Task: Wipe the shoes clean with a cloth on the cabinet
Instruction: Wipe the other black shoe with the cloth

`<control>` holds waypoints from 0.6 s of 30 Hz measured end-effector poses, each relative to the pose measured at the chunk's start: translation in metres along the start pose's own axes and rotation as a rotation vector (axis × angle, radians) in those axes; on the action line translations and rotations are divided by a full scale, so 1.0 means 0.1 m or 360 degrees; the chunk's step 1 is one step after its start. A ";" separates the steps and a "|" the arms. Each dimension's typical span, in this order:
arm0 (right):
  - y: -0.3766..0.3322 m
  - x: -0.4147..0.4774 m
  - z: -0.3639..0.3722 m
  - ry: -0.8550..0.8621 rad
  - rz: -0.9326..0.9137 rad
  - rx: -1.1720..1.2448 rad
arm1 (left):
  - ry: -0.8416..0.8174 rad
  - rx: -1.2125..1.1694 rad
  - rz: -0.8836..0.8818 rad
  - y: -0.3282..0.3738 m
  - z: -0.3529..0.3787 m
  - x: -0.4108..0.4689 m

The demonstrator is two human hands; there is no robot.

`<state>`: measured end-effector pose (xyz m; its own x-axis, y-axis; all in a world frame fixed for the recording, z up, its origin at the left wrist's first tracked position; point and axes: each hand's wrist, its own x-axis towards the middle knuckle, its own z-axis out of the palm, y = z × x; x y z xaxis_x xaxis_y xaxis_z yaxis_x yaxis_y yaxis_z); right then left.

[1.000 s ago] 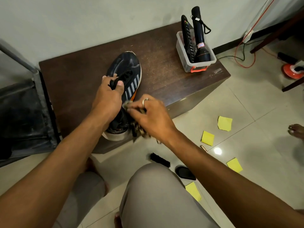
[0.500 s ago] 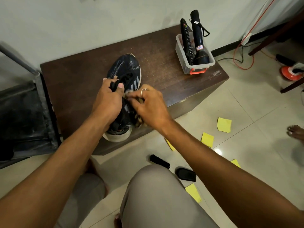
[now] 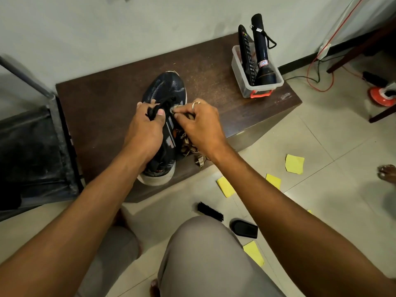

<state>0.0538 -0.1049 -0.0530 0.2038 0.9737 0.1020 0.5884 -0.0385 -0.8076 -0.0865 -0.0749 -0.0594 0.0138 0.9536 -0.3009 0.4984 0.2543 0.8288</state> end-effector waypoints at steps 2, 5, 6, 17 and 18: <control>-0.03 -0.10 0.03 -0.0016 0.0039 0.0052 | 0.0012 -0.0015 -0.0008 0.00 -0.01 -0.01; -0.07 -0.51 0.00 -0.0213 -0.0032 0.0035 | 0.0019 0.0027 0.0033 0.02 0.00 -0.02; -0.06 -0.57 -0.01 -0.0239 -0.0060 0.0029 | 0.0026 0.0058 0.0044 0.03 0.00 -0.03; -0.02 -0.38 0.03 -0.0105 0.0134 0.0139 | 0.0055 0.0042 0.0024 0.03 0.02 -0.02; -0.03 -0.52 0.00 -0.0165 0.0139 0.0161 | 0.0061 0.0051 0.0035 0.04 0.03 -0.02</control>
<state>0.0410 -0.1556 -0.0562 0.1659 0.9858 -0.0271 0.4894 -0.1062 -0.8656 -0.0824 -0.0765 -0.0570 -0.0075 0.9645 -0.2640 0.5259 0.2283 0.8193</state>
